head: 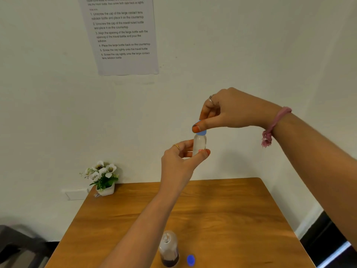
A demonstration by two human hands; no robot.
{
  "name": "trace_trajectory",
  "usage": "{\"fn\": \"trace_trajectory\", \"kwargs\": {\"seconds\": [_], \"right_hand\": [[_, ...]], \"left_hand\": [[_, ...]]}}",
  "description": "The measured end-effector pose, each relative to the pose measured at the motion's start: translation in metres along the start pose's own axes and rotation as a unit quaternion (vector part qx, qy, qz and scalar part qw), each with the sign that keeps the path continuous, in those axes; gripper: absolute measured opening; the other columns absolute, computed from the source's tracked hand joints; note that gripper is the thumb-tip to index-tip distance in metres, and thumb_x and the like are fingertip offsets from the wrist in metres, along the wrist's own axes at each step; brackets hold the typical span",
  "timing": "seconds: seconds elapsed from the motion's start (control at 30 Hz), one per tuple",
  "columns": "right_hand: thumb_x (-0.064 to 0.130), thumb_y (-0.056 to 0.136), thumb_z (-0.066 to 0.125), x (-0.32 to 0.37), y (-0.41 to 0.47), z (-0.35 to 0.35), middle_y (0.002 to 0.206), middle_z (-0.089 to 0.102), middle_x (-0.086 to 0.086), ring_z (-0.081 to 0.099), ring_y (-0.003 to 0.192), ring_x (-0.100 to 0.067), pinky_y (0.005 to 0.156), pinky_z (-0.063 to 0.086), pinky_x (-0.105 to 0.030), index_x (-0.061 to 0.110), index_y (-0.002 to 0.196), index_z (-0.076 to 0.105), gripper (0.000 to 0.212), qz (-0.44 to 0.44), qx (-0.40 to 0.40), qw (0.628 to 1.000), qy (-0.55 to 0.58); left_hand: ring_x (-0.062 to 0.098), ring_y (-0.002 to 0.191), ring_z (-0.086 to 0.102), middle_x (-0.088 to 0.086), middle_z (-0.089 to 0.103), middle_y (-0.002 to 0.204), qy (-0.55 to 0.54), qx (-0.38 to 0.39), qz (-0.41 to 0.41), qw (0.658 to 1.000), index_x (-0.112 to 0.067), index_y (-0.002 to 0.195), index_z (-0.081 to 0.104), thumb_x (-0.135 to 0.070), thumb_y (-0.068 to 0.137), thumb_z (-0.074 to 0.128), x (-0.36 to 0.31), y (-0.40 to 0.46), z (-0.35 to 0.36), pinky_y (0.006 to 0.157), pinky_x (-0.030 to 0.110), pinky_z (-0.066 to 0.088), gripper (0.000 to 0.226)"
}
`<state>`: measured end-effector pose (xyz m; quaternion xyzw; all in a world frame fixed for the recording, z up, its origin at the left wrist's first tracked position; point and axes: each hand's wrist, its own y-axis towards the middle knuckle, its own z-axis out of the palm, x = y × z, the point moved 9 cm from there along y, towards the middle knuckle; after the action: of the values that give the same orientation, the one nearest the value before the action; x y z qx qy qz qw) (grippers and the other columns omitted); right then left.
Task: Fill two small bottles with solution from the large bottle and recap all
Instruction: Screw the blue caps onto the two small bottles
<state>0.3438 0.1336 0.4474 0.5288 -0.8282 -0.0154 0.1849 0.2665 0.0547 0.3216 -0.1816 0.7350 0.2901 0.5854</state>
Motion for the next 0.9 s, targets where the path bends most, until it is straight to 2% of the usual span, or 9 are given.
{"fn": "trace_trajectory", "kwargs": {"seconds": [0.13,0.23,0.33,0.4,0.47,0.53,0.63,0.77,0.9], "right_hand": [[0.059,0.073,0.057,-0.006,-0.007,0.003,0.111,0.063,0.015,0.061,0.087,-0.002,0.071,0.04,-0.012,0.03,0.12,0.06,0.055,0.003,0.047,0.998,0.035],[0.041,0.08,0.066,-0.006,-0.008,0.007,0.099,0.068,0.014,0.065,0.08,-0.005,0.068,0.042,-0.013,0.03,0.108,0.066,0.03,-0.013,0.037,0.997,0.064],[0.067,0.064,0.061,-0.013,-0.006,0.008,0.078,0.064,0.016,0.059,0.068,-0.003,0.06,0.039,-0.015,0.026,0.091,0.068,0.049,0.019,-0.017,0.999,0.038],[0.073,0.059,0.054,-0.018,-0.009,0.011,0.09,0.061,0.019,0.058,0.078,0.0,0.064,0.039,-0.015,0.031,0.106,0.063,0.063,0.035,0.003,0.999,0.03],[0.061,0.069,0.059,-0.019,-0.014,0.014,0.103,0.06,0.02,0.06,0.088,-0.001,0.073,0.043,-0.014,0.034,0.119,0.058,0.057,0.026,0.024,0.996,0.084],[0.044,0.076,0.068,-0.018,-0.016,0.013,0.101,0.065,0.018,0.064,0.088,-0.006,0.077,0.048,-0.017,0.031,0.111,0.064,0.037,0.008,-0.008,0.99,0.141],[0.057,0.066,0.068,-0.021,-0.012,0.019,0.089,0.064,0.013,0.062,0.081,-0.008,0.071,0.048,-0.018,0.026,0.096,0.064,0.043,0.029,-0.055,0.989,0.134],[0.063,0.065,0.06,-0.019,-0.017,0.041,0.113,0.056,0.022,0.06,0.095,-0.002,0.077,0.045,-0.015,0.042,0.119,0.052,0.058,0.031,0.033,0.986,0.163],[0.053,0.065,0.072,-0.023,-0.014,0.041,0.097,0.064,0.018,0.061,0.088,-0.003,0.071,0.046,-0.017,0.027,0.097,0.064,0.042,0.05,-0.088,0.972,0.213]], "left_hand": [[0.013,0.085,0.062,0.0,0.07,0.096,-0.008,-0.006,0.0,1.0,-0.017,0.112,0.068,-0.032,0.076,0.077,0.001,0.001,0.0,0.068,0.016,0.047,0.04],[0.011,0.079,0.06,0.002,0.071,0.095,-0.011,-0.002,0.003,1.0,-0.016,0.111,0.068,-0.031,0.075,0.078,0.0,0.003,0.001,0.066,0.017,0.046,0.04],[0.011,0.08,0.062,0.001,0.072,0.095,-0.016,0.0,0.005,1.0,-0.017,0.111,0.068,-0.032,0.074,0.079,0.003,0.002,0.002,0.066,0.017,0.048,0.041],[0.009,0.078,0.062,0.001,0.072,0.095,-0.017,-0.003,0.005,1.0,-0.018,0.111,0.068,-0.033,0.074,0.078,0.004,0.002,0.001,0.066,0.016,0.047,0.04],[0.008,0.076,0.06,0.0,0.071,0.093,-0.018,-0.007,0.006,1.0,-0.018,0.11,0.069,-0.033,0.075,0.078,0.005,0.003,0.0,0.065,0.016,0.046,0.04],[0.008,0.076,0.06,0.0,0.071,0.092,-0.017,-0.006,0.009,1.0,-0.018,0.109,0.069,-0.033,0.074,0.079,0.005,0.003,0.0,0.065,0.017,0.047,0.039],[0.007,0.074,0.059,-0.003,0.07,0.087,-0.02,-0.005,0.008,1.0,-0.019,0.107,0.07,-0.033,0.074,0.079,0.007,0.002,0.001,0.066,0.019,0.047,0.038],[0.005,0.067,0.056,-0.011,0.063,0.074,-0.027,-0.005,0.01,1.0,-0.018,0.105,0.07,-0.031,0.075,0.079,0.008,0.001,0.001,0.063,0.017,0.044,0.034],[0.007,0.069,0.056,-0.007,0.064,0.077,-0.017,0.0,0.018,1.0,-0.017,0.106,0.07,-0.032,0.075,0.078,0.01,0.002,0.002,0.064,0.02,0.045,0.036]]}}
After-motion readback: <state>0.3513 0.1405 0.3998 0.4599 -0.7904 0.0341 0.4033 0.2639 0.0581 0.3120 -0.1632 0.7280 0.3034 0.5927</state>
